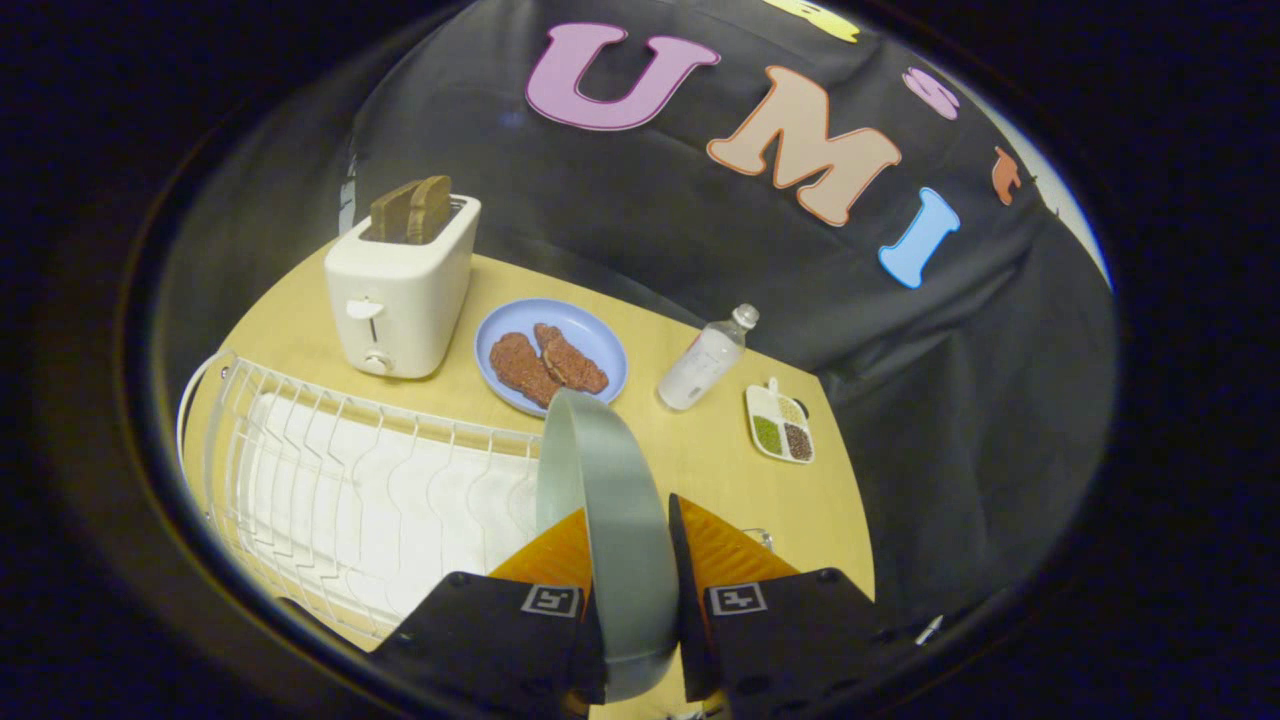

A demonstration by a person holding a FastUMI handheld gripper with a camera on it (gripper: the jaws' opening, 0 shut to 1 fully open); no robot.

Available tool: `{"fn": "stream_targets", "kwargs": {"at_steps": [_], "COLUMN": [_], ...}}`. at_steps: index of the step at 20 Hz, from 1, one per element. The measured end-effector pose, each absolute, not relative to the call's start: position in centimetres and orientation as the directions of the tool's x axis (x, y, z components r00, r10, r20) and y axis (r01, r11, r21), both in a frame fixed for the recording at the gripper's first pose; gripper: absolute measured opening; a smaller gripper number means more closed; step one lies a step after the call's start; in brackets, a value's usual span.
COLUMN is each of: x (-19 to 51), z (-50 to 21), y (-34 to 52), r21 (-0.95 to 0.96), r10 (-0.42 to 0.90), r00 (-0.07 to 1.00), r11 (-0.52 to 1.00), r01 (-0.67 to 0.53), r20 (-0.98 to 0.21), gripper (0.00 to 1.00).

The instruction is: Take the plate from the dish rack, then take the spoon from the basket and place it into the plate.

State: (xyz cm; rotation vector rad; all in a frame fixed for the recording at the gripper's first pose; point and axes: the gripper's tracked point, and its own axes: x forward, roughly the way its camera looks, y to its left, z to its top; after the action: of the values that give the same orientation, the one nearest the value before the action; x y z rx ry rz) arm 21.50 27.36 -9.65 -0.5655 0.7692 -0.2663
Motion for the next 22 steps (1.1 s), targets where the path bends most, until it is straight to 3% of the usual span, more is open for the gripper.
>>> {"fn": "stream_targets", "kwargs": {"at_steps": [8, 16, 22], "x": [21.3, 18.9, 15.8], "z": [-8.4, -8.0, -6.7], "y": [26.1, 25.2, 18.4], "r21": [-0.281, 0.235, 0.347], "r10": [-0.229, 0.139, 0.202], "r00": [0.683, 0.621, 0.637], "r11": [0.959, 0.969, 0.931], "r01": [0.037, 0.076, 0.11], "r20": [-0.693, -0.772, -0.744], "gripper": [0.29, 0.29, 0.29]}}
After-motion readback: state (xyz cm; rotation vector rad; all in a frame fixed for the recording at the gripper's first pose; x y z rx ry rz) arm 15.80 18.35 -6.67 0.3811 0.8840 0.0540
